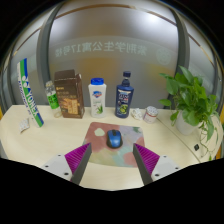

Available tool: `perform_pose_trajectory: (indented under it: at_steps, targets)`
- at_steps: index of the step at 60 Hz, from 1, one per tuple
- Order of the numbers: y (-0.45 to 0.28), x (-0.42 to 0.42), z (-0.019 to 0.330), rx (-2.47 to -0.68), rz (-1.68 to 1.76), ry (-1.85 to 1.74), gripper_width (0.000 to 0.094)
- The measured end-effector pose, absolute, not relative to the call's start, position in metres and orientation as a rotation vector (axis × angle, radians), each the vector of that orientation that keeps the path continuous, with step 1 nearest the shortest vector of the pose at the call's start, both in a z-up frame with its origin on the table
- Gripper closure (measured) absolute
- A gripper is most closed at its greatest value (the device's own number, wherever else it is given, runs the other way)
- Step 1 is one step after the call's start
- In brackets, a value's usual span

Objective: Arrange mouse

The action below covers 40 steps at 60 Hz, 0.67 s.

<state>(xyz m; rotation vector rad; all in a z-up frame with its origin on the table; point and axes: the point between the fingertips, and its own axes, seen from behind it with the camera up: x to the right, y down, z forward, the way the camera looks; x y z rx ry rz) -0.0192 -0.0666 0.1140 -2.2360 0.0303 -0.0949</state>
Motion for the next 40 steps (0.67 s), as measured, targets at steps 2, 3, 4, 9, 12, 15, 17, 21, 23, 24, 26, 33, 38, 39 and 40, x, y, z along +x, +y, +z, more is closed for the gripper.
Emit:
perform_pose_trajectory:
  at_steps: [2, 3, 4, 9, 12, 15, 17, 21, 23, 24, 26, 33, 38, 39, 40]
  targets:
    - [-0.081, -0.023, 0.122, -2.227, -0.103, 0.036, 0.0079]
    - [-0.089, -0.025, 0.125, -2.225, -0.107, 0.038, 0.0078]
    - [-0.097, -0.027, 0.129, -2.224, -0.111, 0.039, 0.0079]
    - [-0.132, -0.036, 0.143, -2.214, -0.132, 0.042, 0.0080]
    - [-0.154, -0.040, 0.148, -2.211, -0.149, 0.042, 0.0080]
    - [-0.172, -0.046, 0.153, -2.206, -0.153, 0.042, 0.0077]
    - [-0.184, -0.050, 0.157, -2.203, -0.154, 0.040, 0.0078]
    - [-0.204, -0.056, 0.162, -2.197, -0.165, 0.036, 0.0079]
    - [-0.213, -0.057, 0.164, -2.195, -0.168, 0.034, 0.0080]
    - [-0.217, -0.058, 0.165, -2.194, -0.169, 0.036, 0.0081]
    - [-0.222, -0.060, 0.168, -2.193, -0.171, 0.039, 0.0080]
    - [-0.235, -0.063, 0.178, -2.179, -0.188, 0.029, 0.0082]
    - [-0.239, -0.065, 0.187, -2.163, -0.193, 0.024, 0.0081]
    - [-0.239, -0.065, 0.189, -2.160, -0.193, 0.024, 0.0081]
    - [-0.239, -0.065, 0.190, -2.158, -0.193, 0.025, 0.0080]
